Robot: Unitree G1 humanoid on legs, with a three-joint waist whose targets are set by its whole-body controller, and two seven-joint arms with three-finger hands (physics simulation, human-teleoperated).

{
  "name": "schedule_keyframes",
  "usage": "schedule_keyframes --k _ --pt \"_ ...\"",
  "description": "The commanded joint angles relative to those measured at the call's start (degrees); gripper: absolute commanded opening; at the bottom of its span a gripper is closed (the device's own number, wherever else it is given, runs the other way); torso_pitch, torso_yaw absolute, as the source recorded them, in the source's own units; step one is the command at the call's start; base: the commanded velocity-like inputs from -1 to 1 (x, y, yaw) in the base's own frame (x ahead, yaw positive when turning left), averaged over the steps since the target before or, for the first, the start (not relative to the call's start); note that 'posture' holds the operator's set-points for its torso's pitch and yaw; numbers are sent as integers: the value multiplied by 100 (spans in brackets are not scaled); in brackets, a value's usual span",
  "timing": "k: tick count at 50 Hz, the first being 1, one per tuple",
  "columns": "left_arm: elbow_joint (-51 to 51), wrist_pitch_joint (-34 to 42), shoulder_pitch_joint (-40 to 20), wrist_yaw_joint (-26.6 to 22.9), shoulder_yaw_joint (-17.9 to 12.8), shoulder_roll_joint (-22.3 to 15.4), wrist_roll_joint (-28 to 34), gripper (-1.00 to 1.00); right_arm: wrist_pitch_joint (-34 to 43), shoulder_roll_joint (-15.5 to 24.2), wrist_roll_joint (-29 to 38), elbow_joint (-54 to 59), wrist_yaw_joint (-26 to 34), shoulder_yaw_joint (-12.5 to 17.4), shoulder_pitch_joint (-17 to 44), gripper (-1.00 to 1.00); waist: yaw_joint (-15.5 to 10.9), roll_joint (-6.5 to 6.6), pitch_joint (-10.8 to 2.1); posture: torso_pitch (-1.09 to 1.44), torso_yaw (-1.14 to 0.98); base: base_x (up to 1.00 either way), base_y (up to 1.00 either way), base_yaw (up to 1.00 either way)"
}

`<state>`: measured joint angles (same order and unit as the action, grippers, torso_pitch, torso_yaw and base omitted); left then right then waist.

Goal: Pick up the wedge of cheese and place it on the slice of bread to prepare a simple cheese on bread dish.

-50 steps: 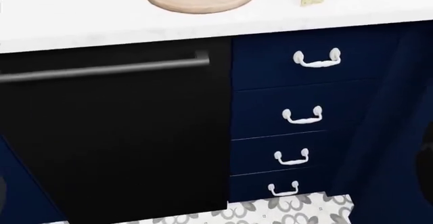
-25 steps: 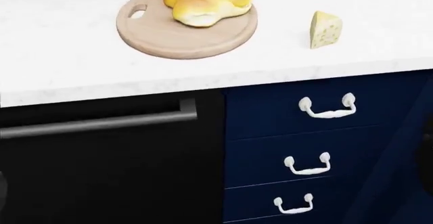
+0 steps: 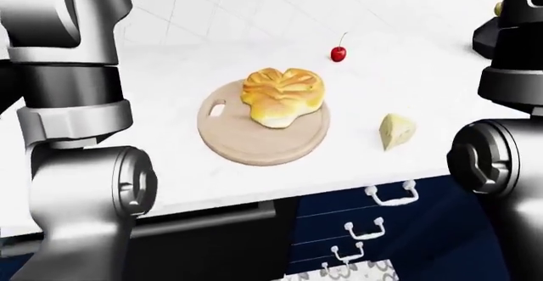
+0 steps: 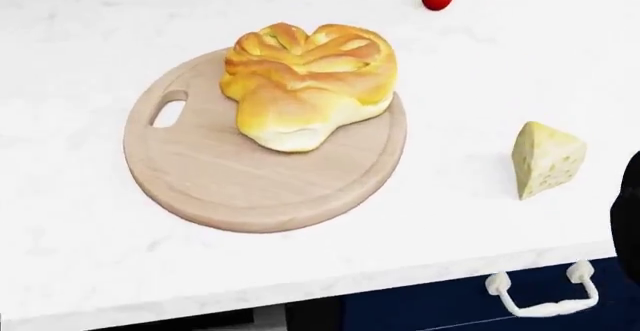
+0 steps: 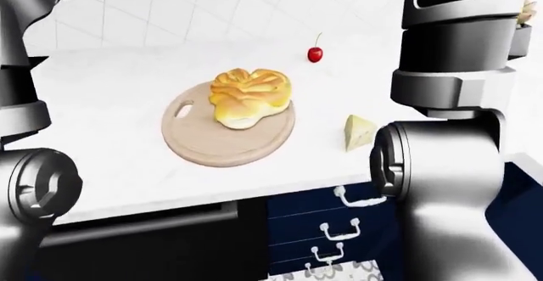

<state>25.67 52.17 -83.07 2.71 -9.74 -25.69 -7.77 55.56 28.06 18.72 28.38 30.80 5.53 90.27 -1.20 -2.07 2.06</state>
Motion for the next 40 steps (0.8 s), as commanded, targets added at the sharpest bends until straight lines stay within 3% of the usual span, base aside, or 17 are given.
schedule_keyframes --k 1,2,4,6,9,10,11,12,13,16,17,23,24,26,28,36,40 --pt "-136 -131 -156 -5 8 -15 -25 100 -78 69 48 -68 -28 37 160 100 14 -102 -164 0 0 41 0 0" --pt "-142 -125 -155 -4 8 -17 -29 100 -75 68 52 -66 -24 35 167 100 8 -10 -158 0 0 39 0 0" --pt "-145 -126 -149 -4 5 -27 -35 100 -64 71 62 -74 -10 33 182 100 -16 -169 39 0 0 40 0 0" --pt "-146 -127 -142 -4 7 -33 -38 100 -50 74 72 -96 7 31 172 100 35 -111 -41 0 0 40 0 0" --pt "-173 -84 -171 0 11 -44 -45 100 -27 118 120 -102 45 6 217 100 63 -14 -33 0 0 40 0 0" --pt "-181 -69 -186 0 17 -48 -44 100 19 132 107 -130 81 37 255 100 79 16 145 0 0 0 0 0" --pt "-176 -60 -209 -2 22 -54 -40 100 69 176 118 -154 112 46 280 100 160 -83 -37 0 0 0 0 0" --pt "-171 -55 -224 -5 24 -58 -39 100 92 193 129 -164 129 44 285 100 139 -67 -56 0 0 0 0 0" --pt "-165 -49 -245 -7 26 -61 -37 100 122 210 138 -189 153 41 284 100 170 -34 -45 0 0 0 0 0" --pt "-155 -25 -307 -12 41 -63 -26 100 215 270 167 -240 248 32 326 100 182 267 -60 0 0 0 0 0" --pt "-150 -15 -334 -13 44 -66 -21 100 235 283 172 -242 272 35 353 100 218 63 -70 0 0 0 0 0" --pt "-147 23 -426 -30 58 -76 12 100 287 450 265 -272 530 -20 442 100 170 358 153 0 0 0 0 0" --pt "-125 11 -438 -33 55 -78 18 100 285 490 304 -264 572 -33 471 100 167 341 175 0 0 0 0 0" --pt "-106 -24 -411 -42 52 -75 28 100 329 565 375 -316 725 -67 510 100 142 180 70 0 0 0 0 0" --pt "-98 -48 -379 -52 46 -81 37 100 418 672 484 -357 920 -130 573 100 126 -65 24 0 0 0 0 0" --pt "41 -191 -332 -91 24 -132 73 100 670 915 939 -452 1678 -197 769 100 134 136 165 0 0 0 0 0" --pt "90 -248 -302 -108 13 -144 76 100 136 1158 1420 -919 2219 -474 99 100 169 191 206 0 0 0 0 0"
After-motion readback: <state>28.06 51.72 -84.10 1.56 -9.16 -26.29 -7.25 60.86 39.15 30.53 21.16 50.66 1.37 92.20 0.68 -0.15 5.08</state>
